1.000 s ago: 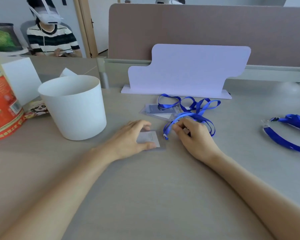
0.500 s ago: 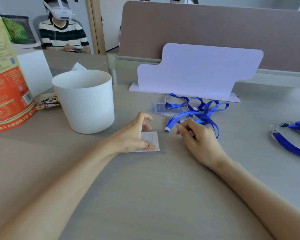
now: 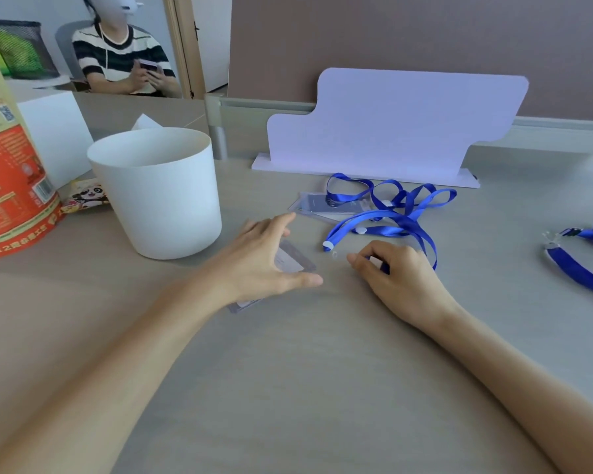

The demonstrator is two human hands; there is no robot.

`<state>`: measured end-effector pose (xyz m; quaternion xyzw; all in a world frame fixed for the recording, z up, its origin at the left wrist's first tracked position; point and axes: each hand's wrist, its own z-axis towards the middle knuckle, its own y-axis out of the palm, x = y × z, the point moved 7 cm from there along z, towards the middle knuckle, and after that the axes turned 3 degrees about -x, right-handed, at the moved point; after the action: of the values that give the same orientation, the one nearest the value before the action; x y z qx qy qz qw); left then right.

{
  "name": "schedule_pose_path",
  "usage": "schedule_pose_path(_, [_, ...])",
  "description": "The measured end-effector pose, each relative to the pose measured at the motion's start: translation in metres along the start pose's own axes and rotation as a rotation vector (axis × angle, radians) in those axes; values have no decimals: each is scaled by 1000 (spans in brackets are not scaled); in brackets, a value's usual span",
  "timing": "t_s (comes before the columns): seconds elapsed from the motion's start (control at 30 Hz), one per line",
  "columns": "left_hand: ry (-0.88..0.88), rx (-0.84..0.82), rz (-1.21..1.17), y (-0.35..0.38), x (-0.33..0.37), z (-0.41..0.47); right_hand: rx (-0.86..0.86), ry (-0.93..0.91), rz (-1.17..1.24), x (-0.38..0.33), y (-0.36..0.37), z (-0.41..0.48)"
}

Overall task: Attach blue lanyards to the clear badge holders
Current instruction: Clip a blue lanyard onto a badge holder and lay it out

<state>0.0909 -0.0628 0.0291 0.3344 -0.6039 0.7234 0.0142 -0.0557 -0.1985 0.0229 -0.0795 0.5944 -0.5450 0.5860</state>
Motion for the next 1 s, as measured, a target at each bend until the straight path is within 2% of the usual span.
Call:
schedule_pose_path(0.1, [-79,17,182,-6,-10,0,-15,-14,-4,-1,2,-1])
schedule_pose_path(0.2, [-199,23,216,-12,-24,0,-20,-26,-4,-2,3,-1])
schedule_pose_path(0.4, [-218,-36,-6,-12,-24,-1,-36,-45,-17,-6,4,-2])
schedule_pose_path(0.5, [-162,-73,-31,-7,-15,-2,-31,-42,-15,-7,3,-3])
schedule_pose_path(0.67, [8,-31,-90,-4,6,-4,-28,-17,41,-8,-1,-3])
schedule_pose_path(0.8, [168,103,-129,-8,24,-7,-46,26,173,-8,-4,-3])
schedule_pose_path(1.0, [260,210,-213,-18,31,-10,-91,56,324,-8,-3,-3])
